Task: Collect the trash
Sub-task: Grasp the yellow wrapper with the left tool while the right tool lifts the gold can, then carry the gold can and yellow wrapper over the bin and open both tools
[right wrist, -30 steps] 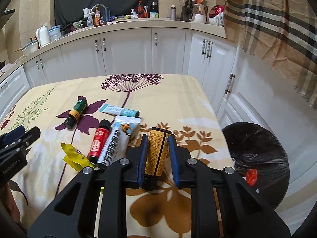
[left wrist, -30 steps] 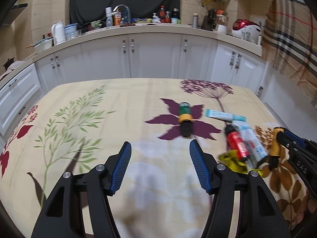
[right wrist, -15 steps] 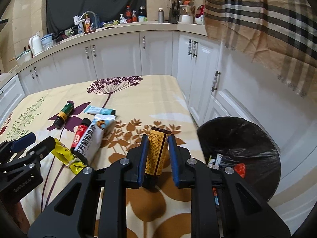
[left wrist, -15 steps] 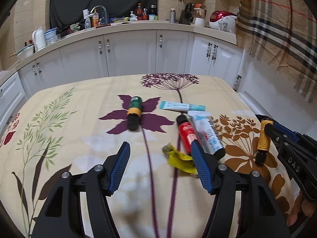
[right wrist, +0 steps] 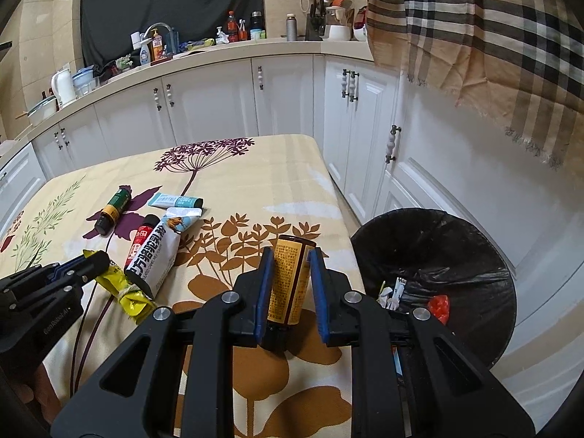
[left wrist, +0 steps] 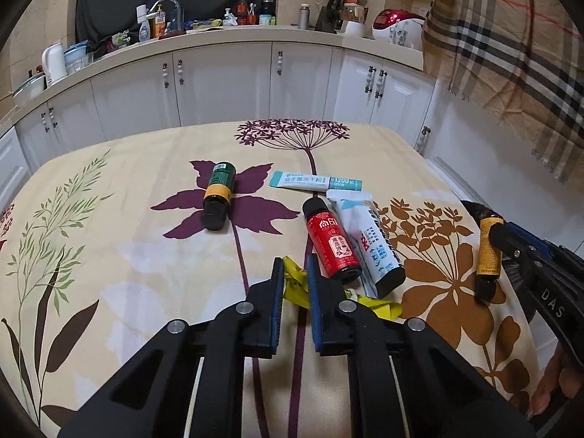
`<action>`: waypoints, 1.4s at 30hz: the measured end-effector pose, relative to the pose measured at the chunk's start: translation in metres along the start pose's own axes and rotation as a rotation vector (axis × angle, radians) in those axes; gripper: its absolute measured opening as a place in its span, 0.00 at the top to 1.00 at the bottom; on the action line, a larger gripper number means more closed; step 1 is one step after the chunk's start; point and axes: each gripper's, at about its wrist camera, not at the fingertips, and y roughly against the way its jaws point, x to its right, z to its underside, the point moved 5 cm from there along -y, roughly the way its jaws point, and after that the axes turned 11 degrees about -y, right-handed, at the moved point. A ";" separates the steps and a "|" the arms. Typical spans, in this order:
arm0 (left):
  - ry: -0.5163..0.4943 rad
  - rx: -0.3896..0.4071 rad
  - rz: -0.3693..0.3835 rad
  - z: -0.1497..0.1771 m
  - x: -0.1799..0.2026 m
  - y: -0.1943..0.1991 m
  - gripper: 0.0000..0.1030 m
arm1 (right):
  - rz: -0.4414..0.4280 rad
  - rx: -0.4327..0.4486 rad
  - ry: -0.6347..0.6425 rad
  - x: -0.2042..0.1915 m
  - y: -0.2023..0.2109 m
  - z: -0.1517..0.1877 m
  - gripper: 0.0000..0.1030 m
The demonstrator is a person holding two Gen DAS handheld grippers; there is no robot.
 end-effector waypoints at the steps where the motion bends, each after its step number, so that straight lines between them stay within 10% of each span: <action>1: 0.001 0.005 -0.005 0.000 -0.002 0.002 0.88 | -0.001 -0.001 0.001 -0.001 0.000 0.000 0.81; 17: 0.033 0.060 -0.090 0.001 -0.046 0.026 0.89 | -0.042 -0.029 0.026 -0.021 -0.004 0.005 0.96; 30: 0.059 0.048 -0.095 0.008 -0.061 0.025 0.89 | -0.039 -0.060 0.039 -0.032 -0.015 0.004 0.69; 42: 0.071 0.058 -0.085 0.010 -0.066 0.027 0.89 | -0.014 -0.166 0.041 -0.031 -0.037 0.014 0.77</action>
